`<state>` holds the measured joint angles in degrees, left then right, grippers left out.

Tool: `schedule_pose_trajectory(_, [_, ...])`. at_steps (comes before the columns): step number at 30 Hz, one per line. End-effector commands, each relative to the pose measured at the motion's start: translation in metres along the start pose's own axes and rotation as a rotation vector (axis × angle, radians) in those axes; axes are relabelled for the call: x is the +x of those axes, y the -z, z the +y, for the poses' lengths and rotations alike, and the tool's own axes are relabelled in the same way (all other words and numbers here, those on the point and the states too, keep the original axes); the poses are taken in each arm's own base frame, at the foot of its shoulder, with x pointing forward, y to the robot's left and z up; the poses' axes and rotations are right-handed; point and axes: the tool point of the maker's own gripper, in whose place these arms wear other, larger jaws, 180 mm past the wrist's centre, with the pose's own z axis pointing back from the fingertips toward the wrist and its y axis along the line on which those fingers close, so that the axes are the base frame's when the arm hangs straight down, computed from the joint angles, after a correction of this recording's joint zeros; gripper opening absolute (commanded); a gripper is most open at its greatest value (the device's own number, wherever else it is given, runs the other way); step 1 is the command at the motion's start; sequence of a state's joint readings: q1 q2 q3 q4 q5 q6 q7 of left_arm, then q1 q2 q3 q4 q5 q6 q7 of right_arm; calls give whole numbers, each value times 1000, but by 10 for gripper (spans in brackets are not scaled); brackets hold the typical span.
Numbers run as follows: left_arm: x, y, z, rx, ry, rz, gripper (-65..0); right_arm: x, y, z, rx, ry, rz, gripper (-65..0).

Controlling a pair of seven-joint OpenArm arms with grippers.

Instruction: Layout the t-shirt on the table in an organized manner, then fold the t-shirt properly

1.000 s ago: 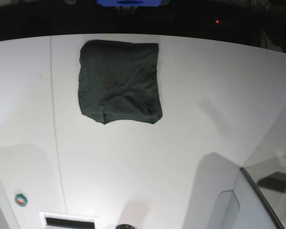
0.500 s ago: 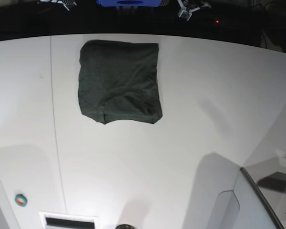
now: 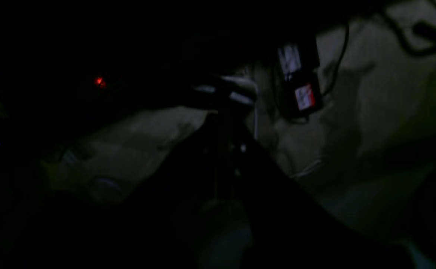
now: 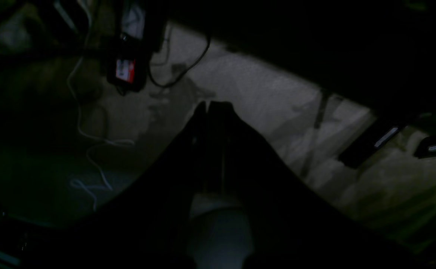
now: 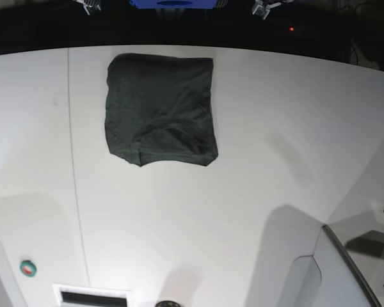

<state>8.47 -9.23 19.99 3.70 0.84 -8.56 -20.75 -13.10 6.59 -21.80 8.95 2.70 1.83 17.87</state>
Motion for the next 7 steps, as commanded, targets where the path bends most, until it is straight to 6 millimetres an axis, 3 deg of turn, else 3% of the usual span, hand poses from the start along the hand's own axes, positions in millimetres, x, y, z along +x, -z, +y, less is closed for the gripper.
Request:
schedule_pose_trajectory(1, [8, 0, 4, 7, 1, -27, -650, -4, -1, 0, -1, 0, 1, -648])
schedule_pose_trajectory(7, [11, 1, 6, 12, -3, -33, -650, 10, 2, -6, -9, -6, -21, -648])
